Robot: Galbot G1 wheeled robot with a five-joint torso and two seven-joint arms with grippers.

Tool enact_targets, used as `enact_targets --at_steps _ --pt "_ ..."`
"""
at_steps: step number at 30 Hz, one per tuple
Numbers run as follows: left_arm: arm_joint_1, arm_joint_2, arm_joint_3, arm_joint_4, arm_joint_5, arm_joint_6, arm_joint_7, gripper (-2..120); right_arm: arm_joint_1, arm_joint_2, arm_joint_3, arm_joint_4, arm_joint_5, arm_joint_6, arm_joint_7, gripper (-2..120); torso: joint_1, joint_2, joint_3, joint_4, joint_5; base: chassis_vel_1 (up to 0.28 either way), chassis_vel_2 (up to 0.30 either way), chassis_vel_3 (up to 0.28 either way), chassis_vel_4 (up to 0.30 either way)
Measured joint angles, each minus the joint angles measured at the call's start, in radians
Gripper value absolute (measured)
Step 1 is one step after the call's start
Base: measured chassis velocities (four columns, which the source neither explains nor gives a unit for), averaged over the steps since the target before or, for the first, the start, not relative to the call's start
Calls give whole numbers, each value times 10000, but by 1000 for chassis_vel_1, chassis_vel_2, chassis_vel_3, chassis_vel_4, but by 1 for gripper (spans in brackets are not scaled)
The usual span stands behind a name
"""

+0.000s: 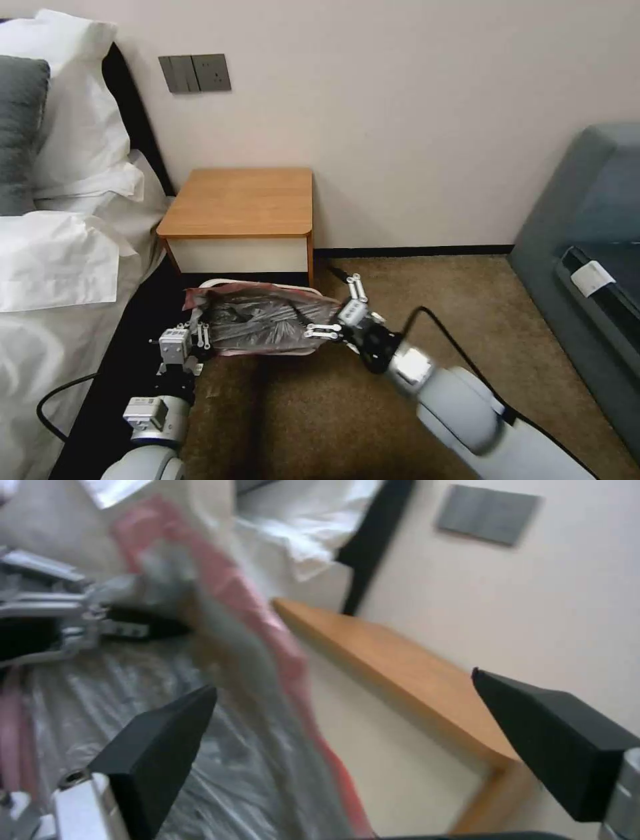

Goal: Pick up the garbage bag from the table and place it over the trash can.

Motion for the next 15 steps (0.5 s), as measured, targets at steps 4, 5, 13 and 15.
enact_targets --at_steps 4,5,13,15 --pt "15 69 -35 -63 156 -11 99 7 874 -40 -680 -300 111 -235 -85 84 0 0 0 0 0 0 0 0 0" --pt "43 64 -34 -63 327 -51 161 7 1148 -41 -861 -429 140 -262 -102 80 0 0 0 0 0 0 0 0 0" --pt "90 63 28 87 858 -236 343 7 1806 38 -1420 -651 293 -395 -134 52 0 0 0 -2 0 0 0 0 0" --pt "95 64 44 91 896 -259 366 7 1902 54 -1520 -692 301 -397 -150 48 0 0 0 -1 0 0 0 0 0"
